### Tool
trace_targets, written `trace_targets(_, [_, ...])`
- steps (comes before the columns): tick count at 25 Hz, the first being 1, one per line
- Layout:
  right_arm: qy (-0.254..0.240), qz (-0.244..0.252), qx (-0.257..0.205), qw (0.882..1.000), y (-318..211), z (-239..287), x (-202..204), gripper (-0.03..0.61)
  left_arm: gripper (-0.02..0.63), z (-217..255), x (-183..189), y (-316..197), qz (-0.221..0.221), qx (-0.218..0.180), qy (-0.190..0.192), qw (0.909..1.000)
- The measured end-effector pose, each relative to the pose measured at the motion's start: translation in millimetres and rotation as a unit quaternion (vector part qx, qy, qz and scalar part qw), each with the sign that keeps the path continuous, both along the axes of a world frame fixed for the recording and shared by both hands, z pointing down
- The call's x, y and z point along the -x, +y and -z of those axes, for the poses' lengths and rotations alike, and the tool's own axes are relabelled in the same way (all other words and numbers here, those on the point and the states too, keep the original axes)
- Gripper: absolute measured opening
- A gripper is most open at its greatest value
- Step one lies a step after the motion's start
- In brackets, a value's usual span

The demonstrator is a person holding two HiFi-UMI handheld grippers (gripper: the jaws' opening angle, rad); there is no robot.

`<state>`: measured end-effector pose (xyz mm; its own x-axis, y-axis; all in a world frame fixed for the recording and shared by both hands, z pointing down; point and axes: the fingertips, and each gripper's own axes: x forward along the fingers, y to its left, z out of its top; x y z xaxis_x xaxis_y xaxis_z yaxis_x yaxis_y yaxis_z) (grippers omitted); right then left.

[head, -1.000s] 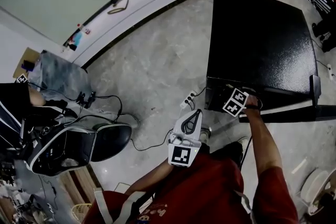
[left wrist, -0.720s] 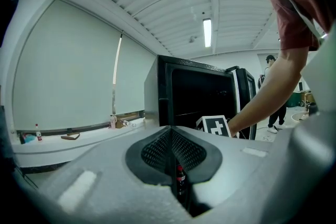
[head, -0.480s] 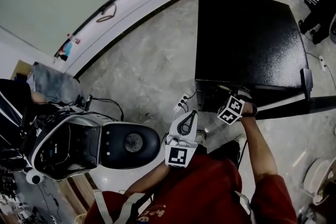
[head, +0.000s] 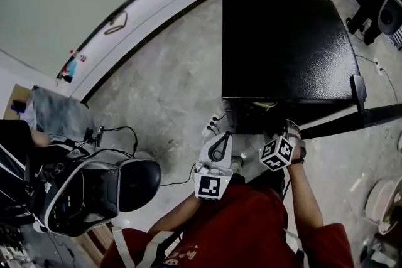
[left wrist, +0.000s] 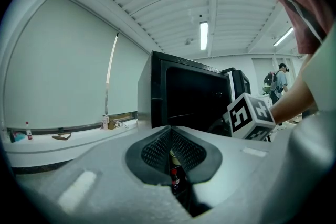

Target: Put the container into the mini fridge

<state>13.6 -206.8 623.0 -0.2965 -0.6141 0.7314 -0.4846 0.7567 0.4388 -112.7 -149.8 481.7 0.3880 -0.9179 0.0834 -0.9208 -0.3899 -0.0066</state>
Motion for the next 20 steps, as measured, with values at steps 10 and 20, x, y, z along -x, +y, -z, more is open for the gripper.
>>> trace_targets(10, [-0.106, -0.106, -0.003, 0.989, 17, 48, 0, 0.179, 0.005, -3, 13, -42, -0.02, 0.006, 0.006, 0.9998])
trace_targets(20, [-0.236, -0.201, -0.085, 0.947, 15, 115, -19, 0.17, 0.005, -2, 21, -60, -0.029, 0.002, 0.014, 0.9995])
